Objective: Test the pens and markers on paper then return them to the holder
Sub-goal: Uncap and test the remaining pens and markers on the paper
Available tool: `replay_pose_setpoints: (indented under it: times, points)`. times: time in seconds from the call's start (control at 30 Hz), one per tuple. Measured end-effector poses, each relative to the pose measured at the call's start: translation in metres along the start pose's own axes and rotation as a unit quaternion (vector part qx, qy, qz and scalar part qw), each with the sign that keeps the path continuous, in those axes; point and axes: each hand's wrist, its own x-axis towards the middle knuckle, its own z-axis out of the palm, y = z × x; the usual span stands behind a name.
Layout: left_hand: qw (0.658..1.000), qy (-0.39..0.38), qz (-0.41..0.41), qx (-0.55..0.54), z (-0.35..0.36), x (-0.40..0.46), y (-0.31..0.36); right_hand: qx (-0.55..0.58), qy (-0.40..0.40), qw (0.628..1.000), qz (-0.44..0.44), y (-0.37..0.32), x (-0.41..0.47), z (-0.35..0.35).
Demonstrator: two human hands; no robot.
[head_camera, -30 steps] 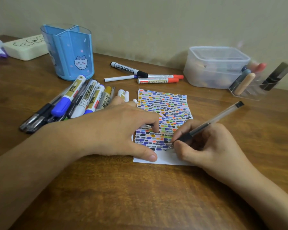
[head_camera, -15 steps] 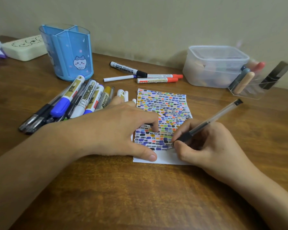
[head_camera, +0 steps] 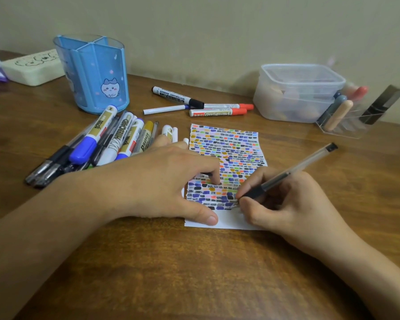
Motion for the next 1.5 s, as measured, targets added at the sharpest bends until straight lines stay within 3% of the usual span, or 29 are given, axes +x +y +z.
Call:
replay_pose_setpoints:
  times: [1.5]
  points:
    - [1.0,0.015,0.015,-0.007,0.0002,-0.0014,0.0001,-0.006,0.011,1.0,-0.007,-0.0004,-0.0006,0.0004]
